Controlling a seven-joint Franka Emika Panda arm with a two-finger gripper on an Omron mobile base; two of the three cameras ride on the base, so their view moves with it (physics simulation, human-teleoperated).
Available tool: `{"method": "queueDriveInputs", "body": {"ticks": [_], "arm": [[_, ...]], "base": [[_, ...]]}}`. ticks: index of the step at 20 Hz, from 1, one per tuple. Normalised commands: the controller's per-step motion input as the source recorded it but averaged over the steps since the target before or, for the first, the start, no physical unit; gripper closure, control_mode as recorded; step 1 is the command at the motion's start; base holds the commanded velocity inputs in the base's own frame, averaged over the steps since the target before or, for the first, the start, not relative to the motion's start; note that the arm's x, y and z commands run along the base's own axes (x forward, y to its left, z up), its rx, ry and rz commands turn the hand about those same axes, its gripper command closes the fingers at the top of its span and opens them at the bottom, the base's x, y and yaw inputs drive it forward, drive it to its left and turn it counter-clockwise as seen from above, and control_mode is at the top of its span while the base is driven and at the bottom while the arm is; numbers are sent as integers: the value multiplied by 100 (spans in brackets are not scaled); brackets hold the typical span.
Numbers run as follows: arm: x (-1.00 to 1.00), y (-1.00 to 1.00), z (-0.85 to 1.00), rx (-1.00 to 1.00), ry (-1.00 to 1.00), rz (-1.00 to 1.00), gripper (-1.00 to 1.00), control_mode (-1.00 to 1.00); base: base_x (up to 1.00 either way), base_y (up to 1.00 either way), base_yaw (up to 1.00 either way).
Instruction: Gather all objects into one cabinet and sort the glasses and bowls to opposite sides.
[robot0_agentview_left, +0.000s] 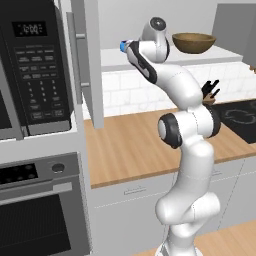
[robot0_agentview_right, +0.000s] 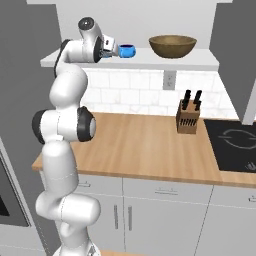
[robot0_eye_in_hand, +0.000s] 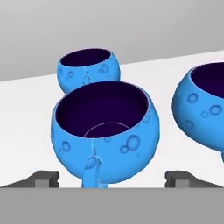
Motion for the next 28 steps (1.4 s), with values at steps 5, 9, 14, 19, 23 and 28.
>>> {"method": "queueDriveInputs", "body": {"ticks": [5,9,14,19,23,28], "arm": [[-36,0,0,0,0,0,-100,-100],[-67,0,0,0,0,0,-100,-100],[-86,-1,0,0,0,0,-100,-100],[-99,-13,0,0,0,-1,-100,-100],[-100,-19,0,0,-1,-2,-100,-100],[-100,-20,0,0,-3,-1,-100,-100]], "base": [[0,0,0],[0,0,0],[0,0,0],[0,0,0],[0,0,0],[0,0,0]]}}
